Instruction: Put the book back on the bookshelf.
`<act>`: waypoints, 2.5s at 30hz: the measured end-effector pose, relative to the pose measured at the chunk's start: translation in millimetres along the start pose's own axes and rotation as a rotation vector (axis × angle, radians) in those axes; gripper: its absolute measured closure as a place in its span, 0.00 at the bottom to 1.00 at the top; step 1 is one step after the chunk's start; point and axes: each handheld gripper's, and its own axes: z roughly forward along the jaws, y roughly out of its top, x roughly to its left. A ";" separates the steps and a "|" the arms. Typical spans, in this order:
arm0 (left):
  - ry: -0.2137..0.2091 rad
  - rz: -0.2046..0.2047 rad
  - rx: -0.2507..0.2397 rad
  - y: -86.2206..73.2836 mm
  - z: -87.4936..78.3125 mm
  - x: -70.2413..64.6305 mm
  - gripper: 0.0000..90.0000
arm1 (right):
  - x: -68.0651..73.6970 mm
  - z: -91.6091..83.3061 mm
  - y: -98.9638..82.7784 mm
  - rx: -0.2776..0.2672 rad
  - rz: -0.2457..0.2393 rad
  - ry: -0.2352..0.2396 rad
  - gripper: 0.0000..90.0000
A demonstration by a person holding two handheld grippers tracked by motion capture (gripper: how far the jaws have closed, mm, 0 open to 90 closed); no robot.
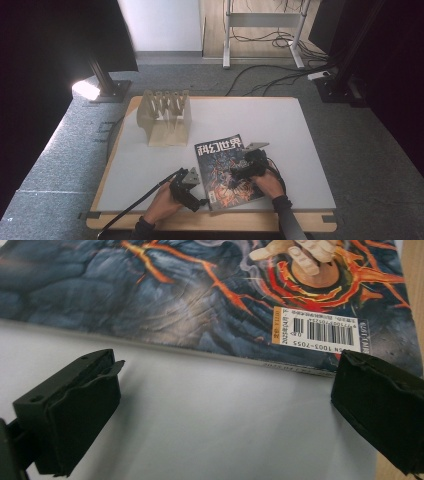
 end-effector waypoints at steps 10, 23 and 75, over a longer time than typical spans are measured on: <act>0.026 -0.027 0.003 -0.4 -1.6 15.9 0.00 | 2.4 9.6 11.8 0.017 -0.010 0.004 0.00; 0.004 -0.007 -0.001 2.6 1.3 37.1 0.00 | -8.6 2.9 21.0 -0.015 0.096 0.024 0.14; -0.002 -0.010 -0.003 4.4 4.0 34.8 0.00 | -54.7 6.4 32.7 -0.018 0.218 0.170 0.62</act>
